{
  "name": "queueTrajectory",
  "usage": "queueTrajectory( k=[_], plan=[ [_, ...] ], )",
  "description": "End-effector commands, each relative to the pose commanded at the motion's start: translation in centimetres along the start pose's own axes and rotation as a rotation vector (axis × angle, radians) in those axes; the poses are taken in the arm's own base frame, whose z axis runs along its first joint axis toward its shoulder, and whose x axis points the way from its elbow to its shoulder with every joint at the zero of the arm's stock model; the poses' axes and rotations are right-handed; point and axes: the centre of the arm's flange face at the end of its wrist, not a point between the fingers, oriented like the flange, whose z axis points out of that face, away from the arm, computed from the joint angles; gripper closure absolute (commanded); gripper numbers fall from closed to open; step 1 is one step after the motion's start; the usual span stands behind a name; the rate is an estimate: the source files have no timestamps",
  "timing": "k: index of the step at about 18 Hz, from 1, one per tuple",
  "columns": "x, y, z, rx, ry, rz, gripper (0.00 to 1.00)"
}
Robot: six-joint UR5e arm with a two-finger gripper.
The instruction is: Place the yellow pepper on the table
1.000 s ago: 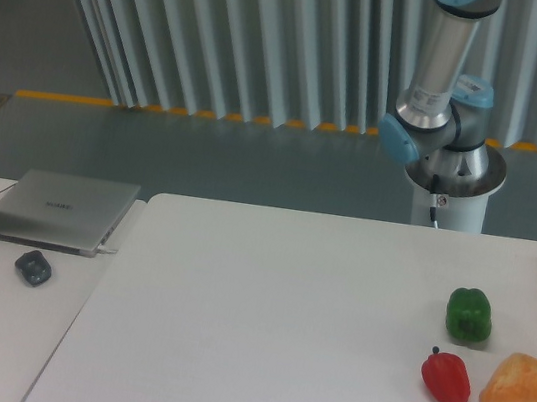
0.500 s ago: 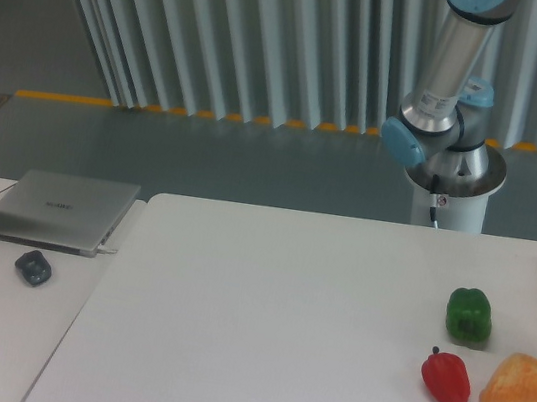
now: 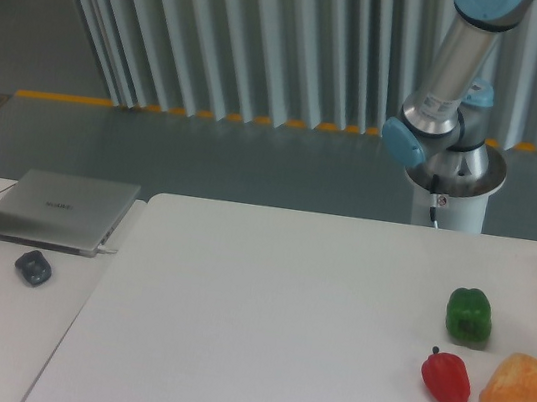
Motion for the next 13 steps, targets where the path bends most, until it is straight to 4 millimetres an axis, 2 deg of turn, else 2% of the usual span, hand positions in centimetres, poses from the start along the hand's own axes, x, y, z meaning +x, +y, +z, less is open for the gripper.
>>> queueTrajectory(
  k=[5, 13],
  plan=[
    [-0.2, 0.5, 1.9, 0.001, -0.002, 0.001, 0.0],
    [-0.6, 0.5, 2.7, 0.002, -0.003, -0.051, 0.0]
  ],
)
